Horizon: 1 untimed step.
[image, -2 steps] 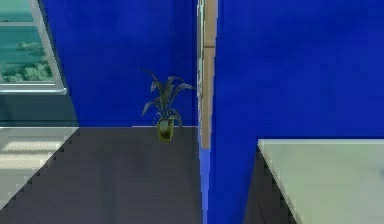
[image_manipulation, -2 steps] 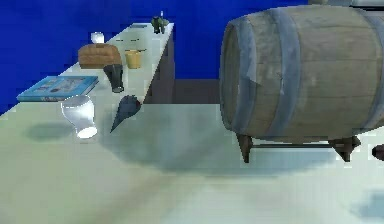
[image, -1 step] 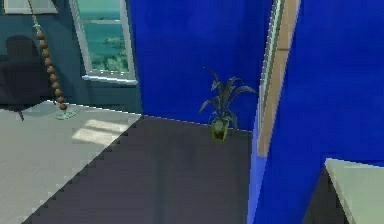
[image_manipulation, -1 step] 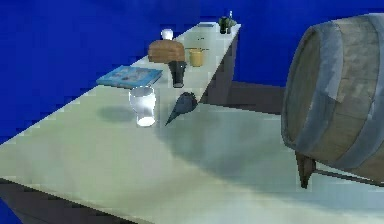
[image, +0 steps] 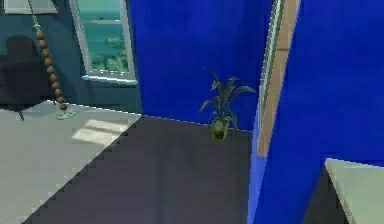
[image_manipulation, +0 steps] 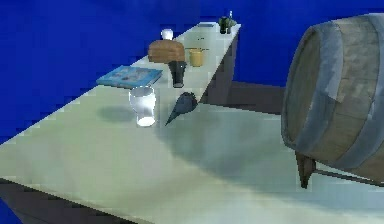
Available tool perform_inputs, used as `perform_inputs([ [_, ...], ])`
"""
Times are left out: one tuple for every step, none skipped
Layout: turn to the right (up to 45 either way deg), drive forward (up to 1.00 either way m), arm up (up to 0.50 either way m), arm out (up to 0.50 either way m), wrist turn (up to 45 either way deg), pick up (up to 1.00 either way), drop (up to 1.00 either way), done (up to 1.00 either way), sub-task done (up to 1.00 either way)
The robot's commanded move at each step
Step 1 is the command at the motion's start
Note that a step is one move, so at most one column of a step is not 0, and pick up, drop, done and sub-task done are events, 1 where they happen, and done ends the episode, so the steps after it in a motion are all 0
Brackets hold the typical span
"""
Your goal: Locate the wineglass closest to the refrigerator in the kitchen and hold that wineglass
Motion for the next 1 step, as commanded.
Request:
perform_inputs([
  [0.0, 0.00, 0.38, 0.00, 0.0, 0.00, 0.00, 0.00, 0.00],
])
